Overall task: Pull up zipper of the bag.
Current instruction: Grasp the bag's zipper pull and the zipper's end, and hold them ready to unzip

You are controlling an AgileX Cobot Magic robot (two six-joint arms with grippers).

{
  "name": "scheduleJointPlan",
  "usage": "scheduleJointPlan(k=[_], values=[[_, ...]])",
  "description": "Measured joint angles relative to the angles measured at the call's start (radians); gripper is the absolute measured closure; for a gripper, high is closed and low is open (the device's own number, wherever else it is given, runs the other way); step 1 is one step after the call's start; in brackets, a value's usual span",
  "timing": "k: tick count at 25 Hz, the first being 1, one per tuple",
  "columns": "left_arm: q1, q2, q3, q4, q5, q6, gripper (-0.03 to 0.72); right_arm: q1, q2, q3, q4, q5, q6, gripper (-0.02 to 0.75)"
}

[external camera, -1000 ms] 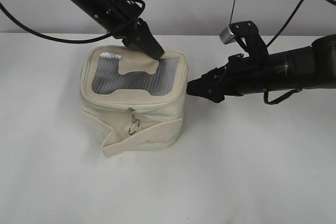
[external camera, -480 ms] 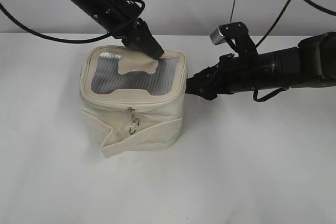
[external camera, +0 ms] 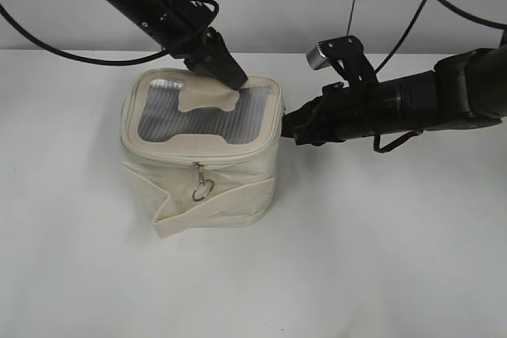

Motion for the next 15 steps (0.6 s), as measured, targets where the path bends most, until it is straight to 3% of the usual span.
scheduleJointPlan(k=[3,6,15], values=[[0.000,0.000,0.000,0.000,0.000,0.000,0.649,0.001,0.007,0.000,-0.017,-0.001,0.029,0.729],[0.000,0.000,0.000,0.001,0.000,0.000,0.649,0.001,0.007,-0.003,-0.061,-0.001,0.078,0.729],[0.000,0.000,0.000,0.001,-0.002,-0.014,0.649,0.001,-0.079,0.038,-0.363,0.007,0.398,0.729]])
